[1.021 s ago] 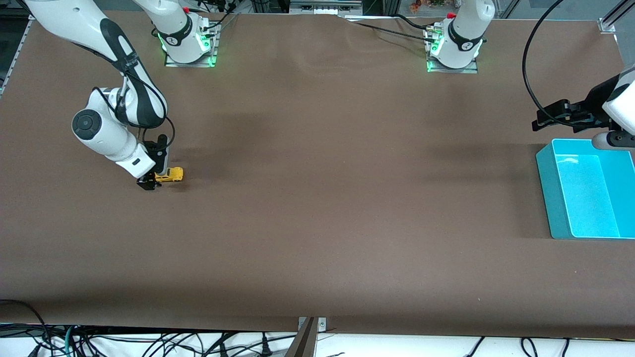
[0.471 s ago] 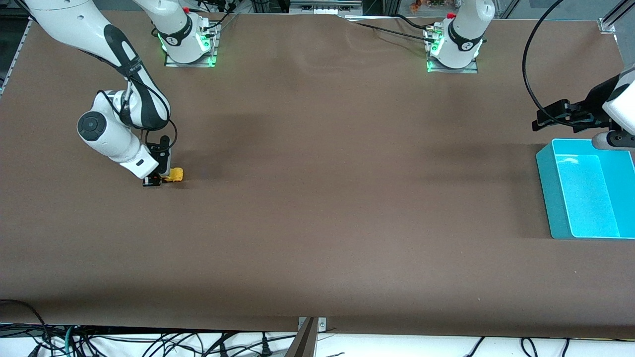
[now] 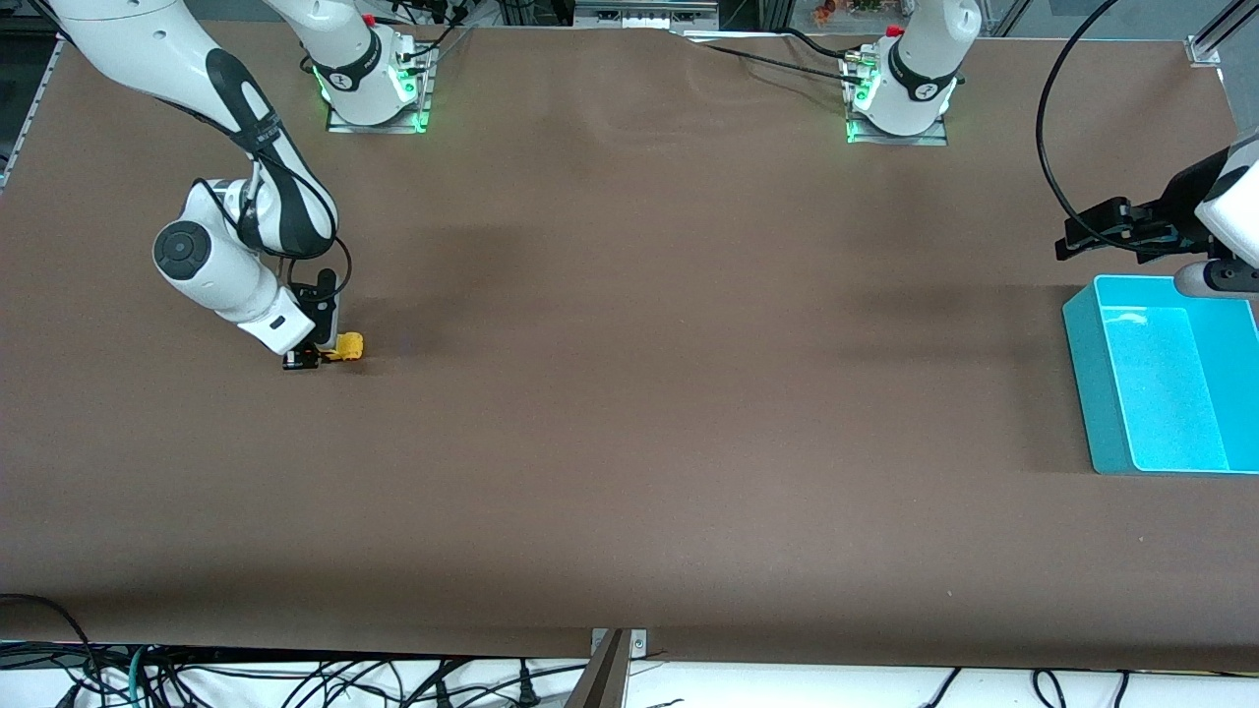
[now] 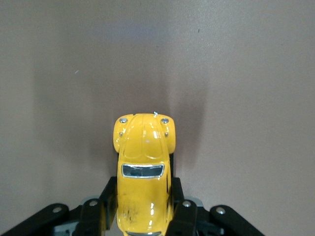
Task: Wind and store yellow beetle car
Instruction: 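Close the right gripper on the yellow car's body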
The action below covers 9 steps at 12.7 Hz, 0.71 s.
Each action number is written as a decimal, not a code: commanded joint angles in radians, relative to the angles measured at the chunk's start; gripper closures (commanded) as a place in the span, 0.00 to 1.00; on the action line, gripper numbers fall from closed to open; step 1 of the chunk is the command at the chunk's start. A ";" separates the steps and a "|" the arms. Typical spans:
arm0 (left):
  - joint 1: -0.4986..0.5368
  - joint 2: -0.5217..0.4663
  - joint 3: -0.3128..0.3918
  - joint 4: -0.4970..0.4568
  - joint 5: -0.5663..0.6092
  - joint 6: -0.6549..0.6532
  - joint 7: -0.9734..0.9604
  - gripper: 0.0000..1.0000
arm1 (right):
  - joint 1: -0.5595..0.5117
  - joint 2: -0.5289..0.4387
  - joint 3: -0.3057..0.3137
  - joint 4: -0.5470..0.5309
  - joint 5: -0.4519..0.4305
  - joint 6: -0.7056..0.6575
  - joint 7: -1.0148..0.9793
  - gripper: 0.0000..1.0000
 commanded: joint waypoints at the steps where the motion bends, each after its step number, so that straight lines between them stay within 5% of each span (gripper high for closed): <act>1: 0.005 -0.003 -0.002 0.001 0.014 0.007 0.022 0.00 | -0.018 0.030 -0.044 -0.036 0.000 0.010 -0.066 0.80; 9: 0.003 -0.002 -0.002 0.003 0.014 0.007 0.022 0.00 | -0.050 0.083 -0.217 -0.036 0.000 0.019 -0.275 0.79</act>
